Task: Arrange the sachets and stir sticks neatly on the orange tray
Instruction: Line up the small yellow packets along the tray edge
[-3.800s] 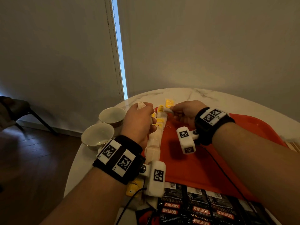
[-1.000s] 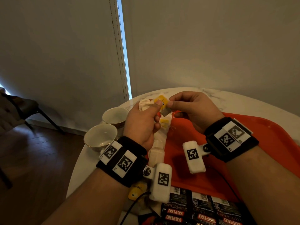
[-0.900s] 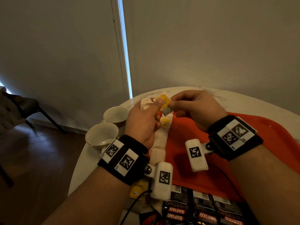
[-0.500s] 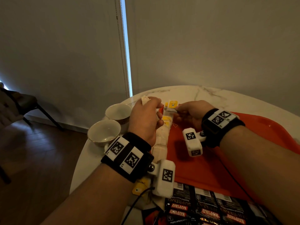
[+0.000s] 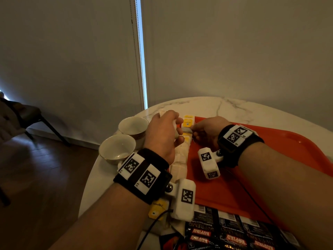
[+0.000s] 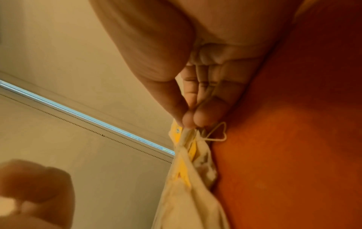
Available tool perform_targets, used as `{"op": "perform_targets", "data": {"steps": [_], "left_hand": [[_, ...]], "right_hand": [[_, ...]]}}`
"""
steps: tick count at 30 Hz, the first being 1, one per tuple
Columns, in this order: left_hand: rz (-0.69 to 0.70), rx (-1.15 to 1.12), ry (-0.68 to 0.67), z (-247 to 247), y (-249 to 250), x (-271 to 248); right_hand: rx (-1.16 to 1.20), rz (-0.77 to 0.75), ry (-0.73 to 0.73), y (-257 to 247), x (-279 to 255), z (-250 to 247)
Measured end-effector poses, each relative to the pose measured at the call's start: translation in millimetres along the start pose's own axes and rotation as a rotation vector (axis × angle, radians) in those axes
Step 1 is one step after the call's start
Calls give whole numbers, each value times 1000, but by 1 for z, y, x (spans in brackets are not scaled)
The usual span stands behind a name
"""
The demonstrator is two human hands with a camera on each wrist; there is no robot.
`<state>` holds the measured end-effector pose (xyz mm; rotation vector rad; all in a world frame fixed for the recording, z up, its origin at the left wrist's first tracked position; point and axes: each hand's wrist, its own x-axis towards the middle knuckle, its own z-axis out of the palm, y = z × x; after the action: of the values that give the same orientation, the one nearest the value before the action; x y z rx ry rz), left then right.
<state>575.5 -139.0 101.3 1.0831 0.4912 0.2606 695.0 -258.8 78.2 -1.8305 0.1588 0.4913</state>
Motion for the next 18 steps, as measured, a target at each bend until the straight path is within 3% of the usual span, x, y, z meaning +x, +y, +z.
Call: {"op": "perform_targets", "data": {"steps": [3, 5, 9, 12, 18], "left_hand": [[-86, -36, -74, 1, -1, -2], [-133, -6, -159, 0, -1, -3], [-166, 81, -303, 1, 0, -8], [-159, 131, -345, 2, 0, -11], [-94, 157, -345, 2, -5, -11]], "right_hand": [[19, -65, 0, -2, -10, -3], [52, -191, 8, -7, -24, -8], [34, -381, -176, -12, -65, -23], [-117, -483, -228, -3, -82, -24], [21, -565, -171, 15, -80, -24]]}}
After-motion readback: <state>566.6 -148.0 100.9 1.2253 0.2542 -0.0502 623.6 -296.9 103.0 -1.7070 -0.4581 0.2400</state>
